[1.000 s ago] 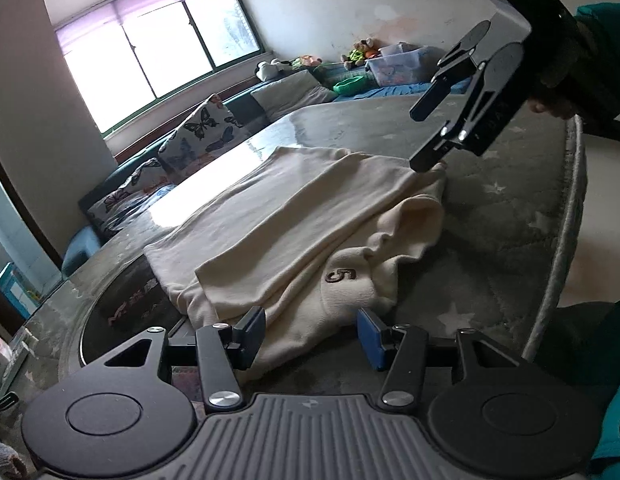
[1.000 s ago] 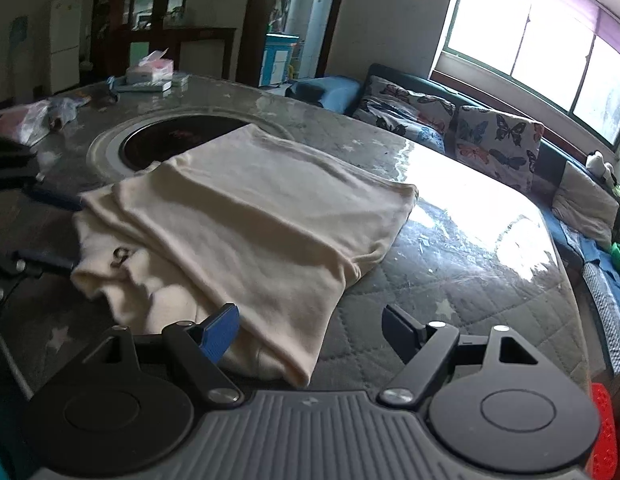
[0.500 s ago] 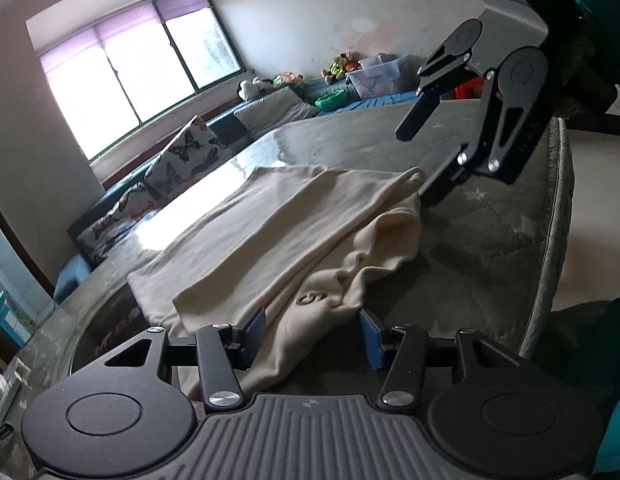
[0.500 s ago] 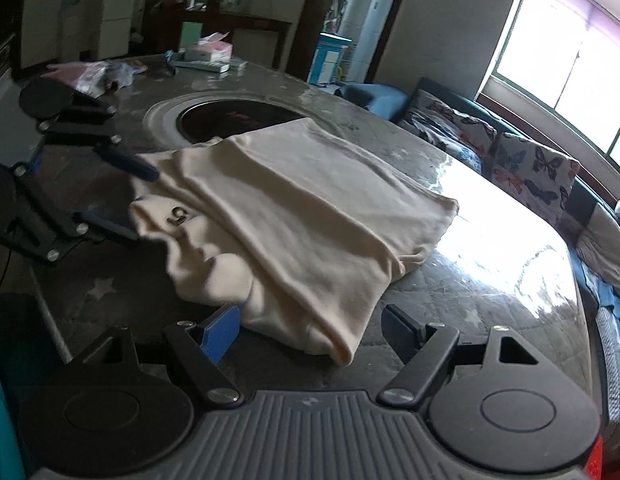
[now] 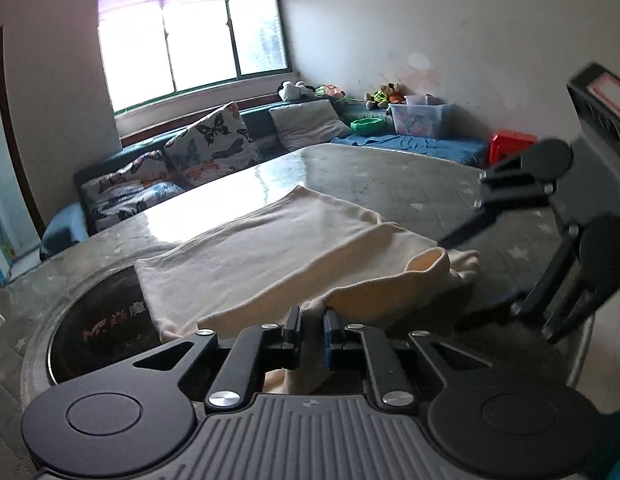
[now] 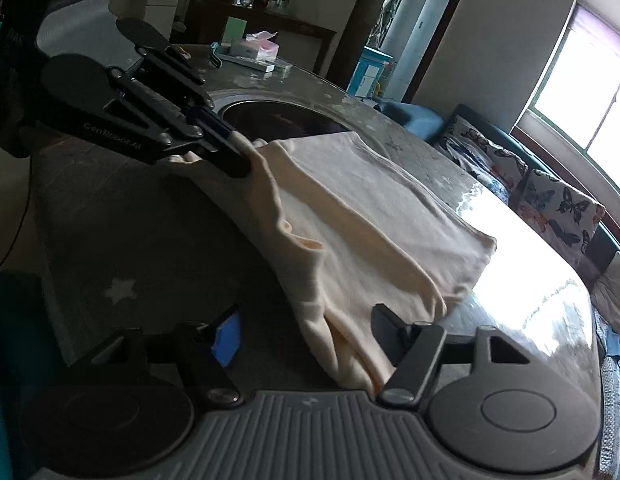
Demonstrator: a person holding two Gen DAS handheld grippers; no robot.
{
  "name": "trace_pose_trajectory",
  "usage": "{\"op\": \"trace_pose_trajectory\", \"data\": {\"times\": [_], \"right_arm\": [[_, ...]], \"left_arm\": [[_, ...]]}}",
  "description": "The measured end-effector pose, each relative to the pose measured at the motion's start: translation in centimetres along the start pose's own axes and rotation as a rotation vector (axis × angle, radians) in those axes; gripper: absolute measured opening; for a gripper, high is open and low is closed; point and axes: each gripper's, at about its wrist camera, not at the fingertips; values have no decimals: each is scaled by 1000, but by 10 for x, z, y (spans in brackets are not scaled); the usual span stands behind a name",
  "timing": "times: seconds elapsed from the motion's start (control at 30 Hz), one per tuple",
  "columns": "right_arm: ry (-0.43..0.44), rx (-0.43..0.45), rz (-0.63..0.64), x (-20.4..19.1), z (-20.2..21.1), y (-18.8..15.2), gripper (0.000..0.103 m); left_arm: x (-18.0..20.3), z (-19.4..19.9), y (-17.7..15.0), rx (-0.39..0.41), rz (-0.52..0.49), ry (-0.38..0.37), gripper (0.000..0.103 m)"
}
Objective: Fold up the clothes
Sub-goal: 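Grasp the hem with the left gripper while the right gripper grasps the hem, lifting it, then lift the hem with both grippers and fold it over toward the collar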
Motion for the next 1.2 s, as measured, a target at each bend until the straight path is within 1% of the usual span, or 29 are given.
{"op": "trace_pose_trajectory", "data": {"times": [0.03, 0.07, 0.1, 0.13, 0.17, 0.2, 0.27, 0.3, 0.43, 0.53, 0.6, 0.63, 0.7, 0.77, 0.87, 1.07, 1.2], "right_arm": [[0, -3, -6, 0, -4, 2, 57], [5, -11, -20, 2, -9, 3, 43], [18, -15, -44, 4, -13, 5, 38], [31, -18, -68, 6, -16, 6, 27], [43, -22, -92, 9, -19, 7, 22], [46, -23, -112, 12, -20, 8, 21], [55, -18, -150, 19, -20, 9, 16], [55, -14, -165, 21, -19, 10, 15], [53, 3, -200, 28, -16, 12, 12], [48, 14, -221, 29, -15, 15, 11], [43, 22, -239, 31, -14, 16, 10], [42, 25, -248, 32, -14, 16, 10], [39, 31, -267, 34, -13, 17, 10], [35, 36, -273, 34, -13, 19, 10], [24, 54, -281, 33, -9, 18, 9], [11, 99, -285, 32, 9, 19, 9], [31, 131, -277, 28, 33, 17, 9]], "left_arm": [[-1, -1, 0, -3, 6, -1, 11], [-1, -2, -1, -8, 9, -2, 13], [-1, -2, -2, -12, 8, 1, 15], [1, -1, -5, -14, -1, 4, 17], [3, 1, -8, -15, -13, 6, 19], [5, 3, -11, -17, -30, 10, 22], [10, 9, -19, -20, -72, 23, 43], [13, 13, -23, -21, -95, 33, 46], [19, 18, -38, -36, -168, 58, 47], [22, 16, -47, -49, -222, 94, 46], [22, 17, -50, -43, -240, 96, 41], [23, 17, -51, -40, -248, 97, 33], [23, 17, -52, -34, -255, 95, 25], [22, 17, -52, -33, -246, 88, 10], [19, 22, -48, -23, -214, 71, 6], [16, 41, -37, 9, -154, 40, 5], [22, 60, -30, 19, -141, 27, 5]]}}
Point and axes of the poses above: each gripper's, at about its wrist camera, not at the fingertips, and z roughly against the way its jaws point, x to its right, y to its top, and after that the axes turned 1 degree about z, right-handed
